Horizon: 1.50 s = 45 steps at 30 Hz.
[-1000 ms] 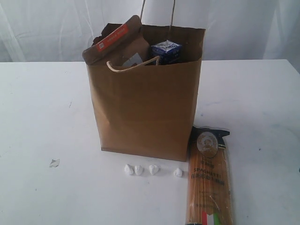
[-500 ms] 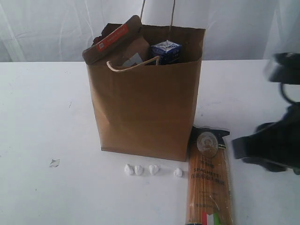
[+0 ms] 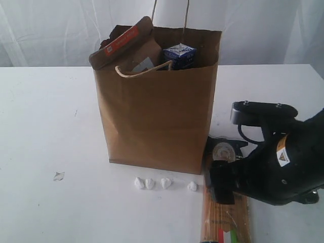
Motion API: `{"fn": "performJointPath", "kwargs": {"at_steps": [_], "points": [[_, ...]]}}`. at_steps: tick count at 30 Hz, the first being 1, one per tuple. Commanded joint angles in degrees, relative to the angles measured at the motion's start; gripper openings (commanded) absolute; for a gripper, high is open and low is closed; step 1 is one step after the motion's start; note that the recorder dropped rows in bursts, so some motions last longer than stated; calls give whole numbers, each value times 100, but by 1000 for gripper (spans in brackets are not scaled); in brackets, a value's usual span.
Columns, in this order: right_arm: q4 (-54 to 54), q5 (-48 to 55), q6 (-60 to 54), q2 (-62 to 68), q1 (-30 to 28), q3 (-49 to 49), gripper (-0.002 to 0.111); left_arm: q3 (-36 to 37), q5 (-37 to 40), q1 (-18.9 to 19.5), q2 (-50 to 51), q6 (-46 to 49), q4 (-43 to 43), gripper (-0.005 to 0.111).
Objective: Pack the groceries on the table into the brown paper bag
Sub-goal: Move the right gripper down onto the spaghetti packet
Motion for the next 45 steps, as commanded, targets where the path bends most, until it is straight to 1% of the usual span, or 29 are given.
{"fn": "performJointPath", "kwargs": {"at_steps": [1,6,11,16,23,32,35,40,43,45], "points": [[-78,-581,199,329,98,97,90,16,-5,19,-30,-9,-59,0],[-102,-795,199,835,205,120,90,16,-5,19,-30,-9,-59,0],[-127,-1255,386,1334,205,291,90,16,-5,19,-30,-9,-59,0],[-502,-1421,782,1643,205,429,90,16,-5,19,-30,-9,-59,0],[-512,-1873,938,2057,205,450,90,16,-5,19,-30,-9,-59,0],[-494,-1883,994,2396,205,591,89,16,-5,19,-30,-9,-59,0],[-489,-1770,991,2405,205,826,81,16,-5,19,-30,-9,-59,0],[-472,-1753,1290,2233,205,1502,58,16,-5,19,-30,-9,-59,0],[-385,-2019,1394,1956,181,1917,40,16,-5,19,-30,-9,-59,0],[-293,-2285,1394,1713,181,2173,23,16,-5,19,-30,-9,-59,0]]}}
